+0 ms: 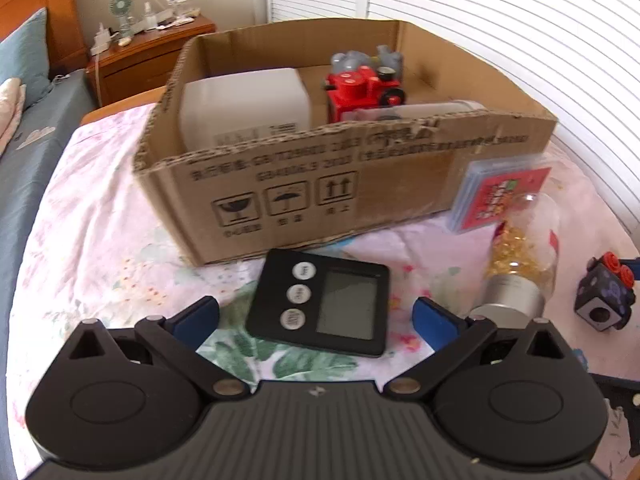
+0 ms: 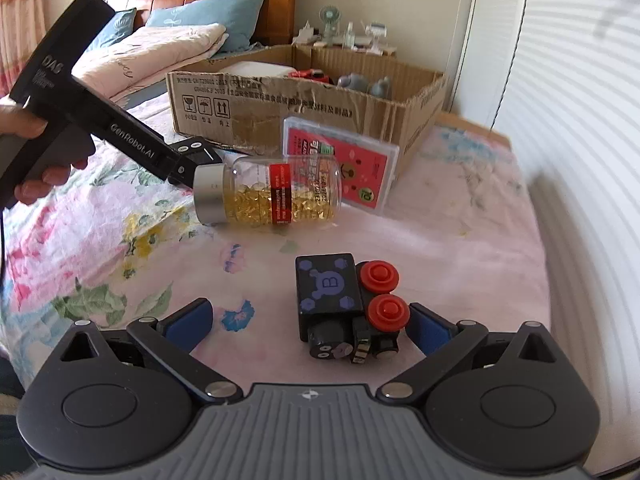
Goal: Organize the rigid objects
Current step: 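Grasp the black cube toy with the right tool while the left grasps the black timer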
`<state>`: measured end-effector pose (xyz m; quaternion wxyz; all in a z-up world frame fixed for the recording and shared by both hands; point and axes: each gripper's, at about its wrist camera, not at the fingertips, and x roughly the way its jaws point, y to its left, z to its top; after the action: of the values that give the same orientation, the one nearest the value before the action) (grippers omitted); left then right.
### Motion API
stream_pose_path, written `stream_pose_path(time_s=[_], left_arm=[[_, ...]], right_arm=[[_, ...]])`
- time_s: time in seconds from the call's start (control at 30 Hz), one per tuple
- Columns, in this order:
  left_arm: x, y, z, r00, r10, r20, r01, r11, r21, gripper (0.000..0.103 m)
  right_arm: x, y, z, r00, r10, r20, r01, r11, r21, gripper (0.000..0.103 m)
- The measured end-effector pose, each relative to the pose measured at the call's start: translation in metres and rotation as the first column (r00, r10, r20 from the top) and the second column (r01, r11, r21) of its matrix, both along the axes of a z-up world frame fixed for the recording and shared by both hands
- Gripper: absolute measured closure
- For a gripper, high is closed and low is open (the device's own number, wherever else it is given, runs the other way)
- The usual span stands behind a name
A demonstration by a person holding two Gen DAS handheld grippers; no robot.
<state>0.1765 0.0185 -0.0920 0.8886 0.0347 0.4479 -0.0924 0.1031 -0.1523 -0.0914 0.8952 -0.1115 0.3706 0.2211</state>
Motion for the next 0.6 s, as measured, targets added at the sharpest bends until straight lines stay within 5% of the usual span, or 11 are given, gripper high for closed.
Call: stream_pose_path(time_s=[0.1,0.43,0.6], left_arm=[[0.001,-0.003,0.001,1.0,-0.027,-0.001,0.027,1.0,-0.002,0.005],[-0.001,-0.004,0.008,0.995,-0.1,0.011,0.1,0.995,0.001,0.034],[0.005,-0.005,0.006,0.994,-0.11,0.011,0.11,0.994,0.011,0.03]], right_arm=[[0.005,-0.002,-0.001,1.0,-0.003,-0.011,0.003,1.0,0.011,0.003],[0.009,-0.003,0.01,0.999,-0.044,-0.001,0.044,0.999,-0.027,0.046],[0.012,-0.004,0.011,0.999,-0.05,-0.005,0.049,0.998,-0.034,0.048]])
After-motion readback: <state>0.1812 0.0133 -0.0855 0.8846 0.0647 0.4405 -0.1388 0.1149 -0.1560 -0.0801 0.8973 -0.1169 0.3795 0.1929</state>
